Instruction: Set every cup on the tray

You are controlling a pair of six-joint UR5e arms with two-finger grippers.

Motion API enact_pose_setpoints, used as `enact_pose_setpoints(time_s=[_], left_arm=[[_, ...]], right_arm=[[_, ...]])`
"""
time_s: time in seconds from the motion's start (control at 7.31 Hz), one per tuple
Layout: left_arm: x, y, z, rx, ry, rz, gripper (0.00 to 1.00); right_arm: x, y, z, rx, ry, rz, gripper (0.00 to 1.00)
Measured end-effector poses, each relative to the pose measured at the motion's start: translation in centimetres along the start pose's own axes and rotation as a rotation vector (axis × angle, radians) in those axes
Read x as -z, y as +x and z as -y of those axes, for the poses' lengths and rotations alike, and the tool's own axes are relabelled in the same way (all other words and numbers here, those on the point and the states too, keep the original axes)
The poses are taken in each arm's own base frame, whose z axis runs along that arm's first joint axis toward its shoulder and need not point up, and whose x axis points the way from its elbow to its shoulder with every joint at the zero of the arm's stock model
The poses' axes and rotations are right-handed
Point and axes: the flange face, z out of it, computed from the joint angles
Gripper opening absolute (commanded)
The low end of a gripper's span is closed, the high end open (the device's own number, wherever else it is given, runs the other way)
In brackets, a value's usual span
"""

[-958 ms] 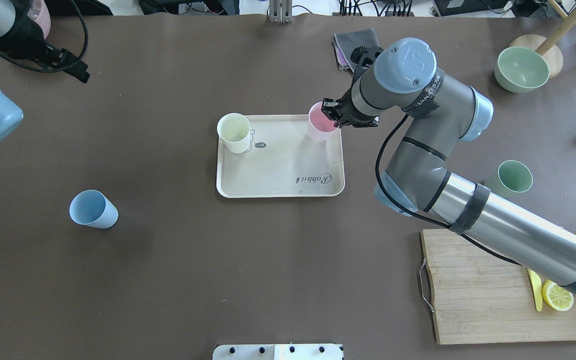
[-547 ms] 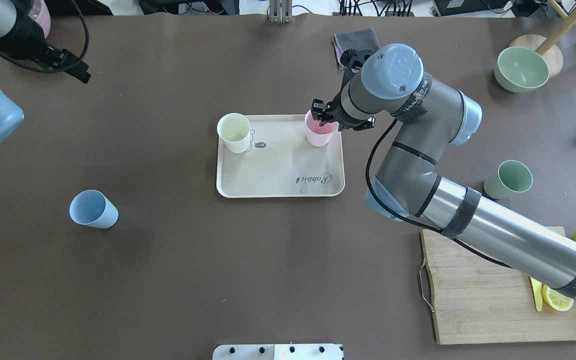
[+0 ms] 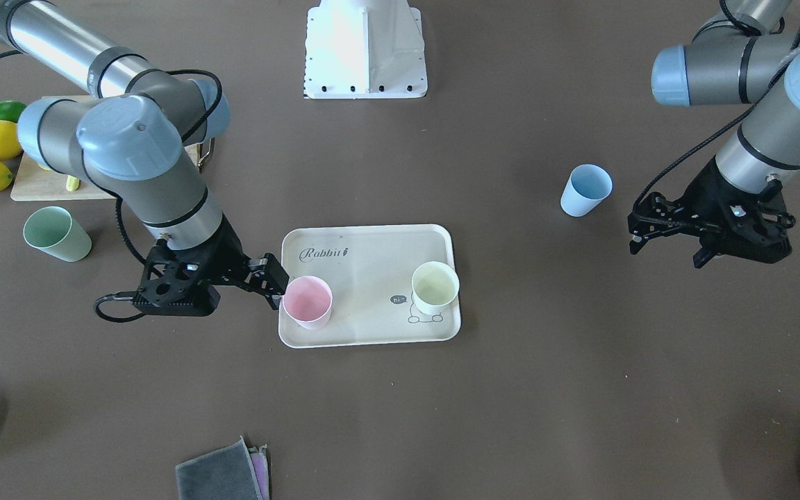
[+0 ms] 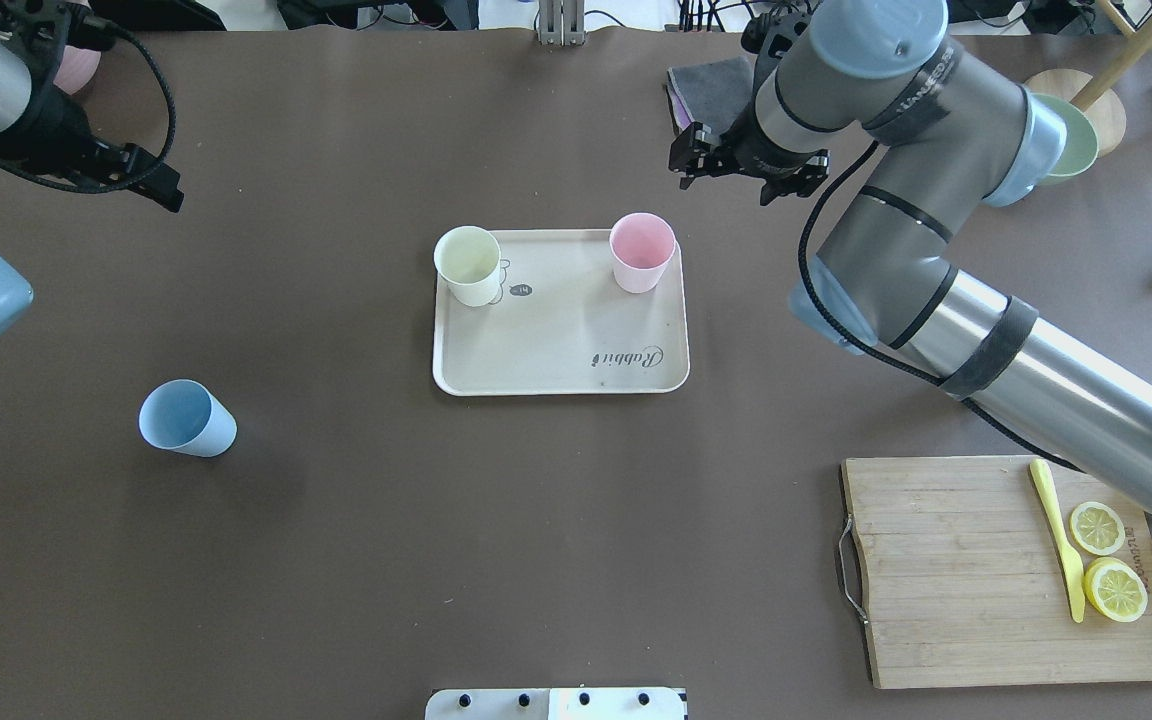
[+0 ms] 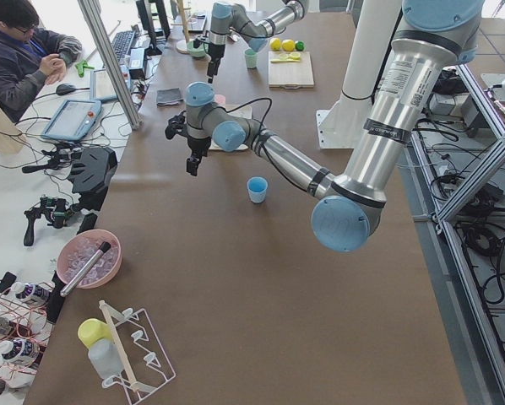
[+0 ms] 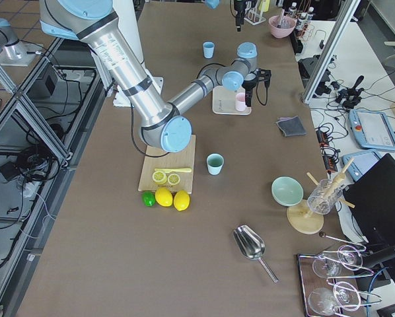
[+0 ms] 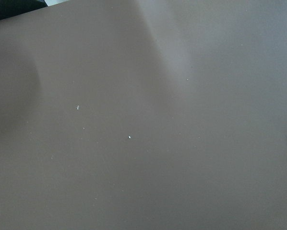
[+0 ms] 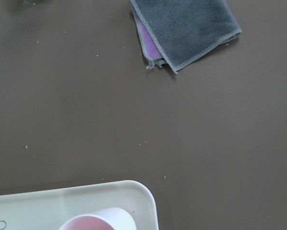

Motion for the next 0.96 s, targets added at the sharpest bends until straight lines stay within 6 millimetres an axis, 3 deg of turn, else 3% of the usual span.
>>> enact_pose_setpoints(time_s=[0.27, 0.55, 0.82, 0.96], left_arm=[[-2.9, -0.8, -6.8, 0.027, -0.025, -0.039, 0.99], [-6.0, -1.2, -11.8, 0.053, -0.046, -0.084, 0.99], [-7.7, -0.9, -14.9, 0.057, -0.070, -0.109, 0.99], [-8.3, -0.7, -15.9, 0.053, -0.083, -0.115, 0.87]], right_arm=[[3.1, 7.4, 2.8, 0.081, -0.022, -0.024, 1.00], [5.7, 13.1, 3.8, 0.137, -0.037, -0.011, 1.00], [6.8, 15.3, 4.0, 0.160, -0.038, -0.003, 1.00], [6.9, 15.6, 4.0, 0.162, -0.038, -0.003, 1.00]])
